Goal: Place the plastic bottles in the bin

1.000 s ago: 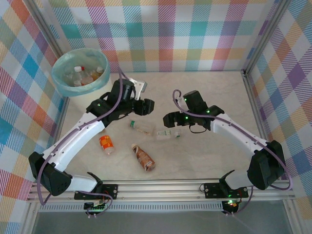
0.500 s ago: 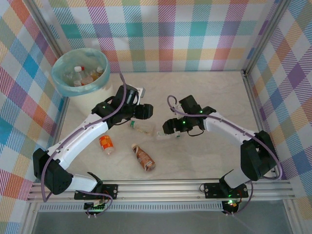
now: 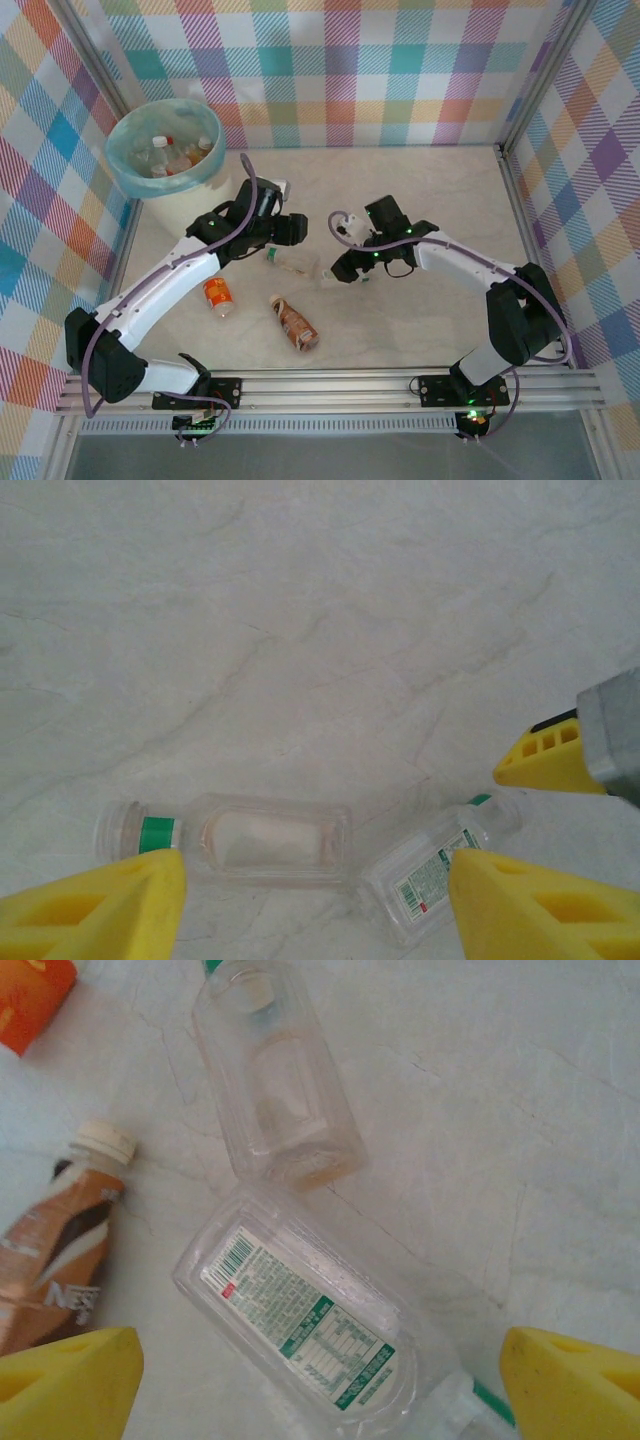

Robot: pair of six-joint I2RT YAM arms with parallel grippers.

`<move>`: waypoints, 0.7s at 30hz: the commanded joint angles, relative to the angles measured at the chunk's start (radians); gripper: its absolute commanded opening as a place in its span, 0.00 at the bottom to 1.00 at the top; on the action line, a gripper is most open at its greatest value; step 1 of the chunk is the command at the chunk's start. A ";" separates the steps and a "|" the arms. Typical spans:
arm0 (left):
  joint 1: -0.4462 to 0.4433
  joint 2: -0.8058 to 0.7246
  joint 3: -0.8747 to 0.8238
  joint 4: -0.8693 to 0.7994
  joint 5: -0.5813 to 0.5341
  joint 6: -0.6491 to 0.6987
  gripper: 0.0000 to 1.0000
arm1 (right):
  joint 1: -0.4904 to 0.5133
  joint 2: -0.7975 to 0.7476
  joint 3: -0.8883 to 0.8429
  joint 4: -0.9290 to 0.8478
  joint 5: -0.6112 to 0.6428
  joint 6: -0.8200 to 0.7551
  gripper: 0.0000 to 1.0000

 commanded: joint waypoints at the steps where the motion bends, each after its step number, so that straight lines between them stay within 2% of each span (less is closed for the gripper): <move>1: -0.010 -0.034 -0.002 -0.014 -0.026 0.021 0.71 | 0.001 0.012 -0.044 0.059 -0.065 -0.249 0.94; 14: -0.008 -0.034 -0.001 -0.016 -0.025 0.036 0.73 | 0.001 0.169 0.025 -0.066 -0.030 -0.314 0.92; 21: -0.006 -0.034 -0.005 -0.013 -0.026 0.041 0.73 | 0.001 0.214 0.063 -0.117 -0.013 -0.309 0.80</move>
